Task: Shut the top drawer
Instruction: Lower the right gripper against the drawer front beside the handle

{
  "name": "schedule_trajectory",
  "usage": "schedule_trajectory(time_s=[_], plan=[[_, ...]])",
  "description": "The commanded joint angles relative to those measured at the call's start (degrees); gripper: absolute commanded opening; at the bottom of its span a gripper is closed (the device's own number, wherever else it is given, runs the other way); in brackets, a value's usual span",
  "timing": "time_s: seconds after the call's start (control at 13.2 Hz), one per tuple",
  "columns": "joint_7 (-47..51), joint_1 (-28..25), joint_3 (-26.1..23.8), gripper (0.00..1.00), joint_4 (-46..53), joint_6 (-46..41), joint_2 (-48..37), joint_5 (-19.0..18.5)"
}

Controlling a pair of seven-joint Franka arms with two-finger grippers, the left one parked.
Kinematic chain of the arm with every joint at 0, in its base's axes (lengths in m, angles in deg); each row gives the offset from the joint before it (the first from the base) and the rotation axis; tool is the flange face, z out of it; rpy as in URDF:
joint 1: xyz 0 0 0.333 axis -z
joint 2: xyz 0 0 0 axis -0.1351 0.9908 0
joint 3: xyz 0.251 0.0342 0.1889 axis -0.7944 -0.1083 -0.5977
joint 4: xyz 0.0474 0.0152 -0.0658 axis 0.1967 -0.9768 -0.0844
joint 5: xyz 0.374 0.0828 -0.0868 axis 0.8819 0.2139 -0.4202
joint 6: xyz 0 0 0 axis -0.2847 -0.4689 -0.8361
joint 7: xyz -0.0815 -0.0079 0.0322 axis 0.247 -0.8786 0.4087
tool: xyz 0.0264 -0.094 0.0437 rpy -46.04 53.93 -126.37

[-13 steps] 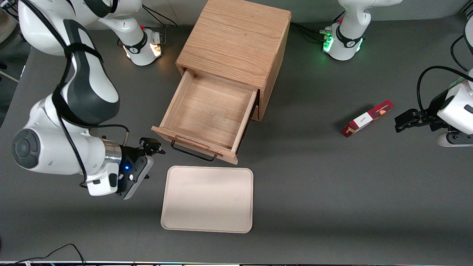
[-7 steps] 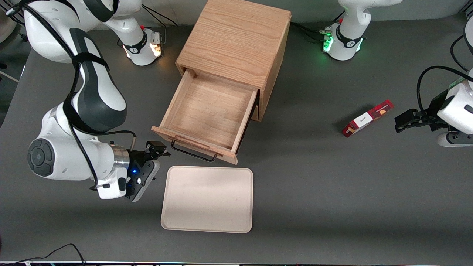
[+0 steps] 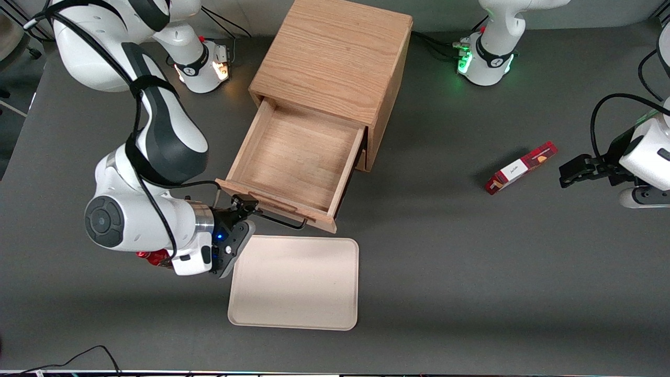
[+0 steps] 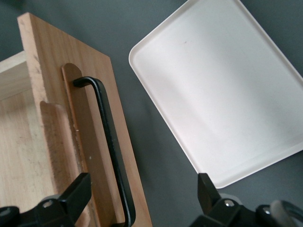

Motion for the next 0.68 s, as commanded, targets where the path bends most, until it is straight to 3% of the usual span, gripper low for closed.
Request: schedule_trajectory(time_s=[0.0,0.61], plan=[[1.2,-0.3,-0.2,1.00,0.2,-0.6,1.0,-3.3],[1.6,-1.6,-0.3,1.00,-1.3,-0.6,1.5,-3.7]])
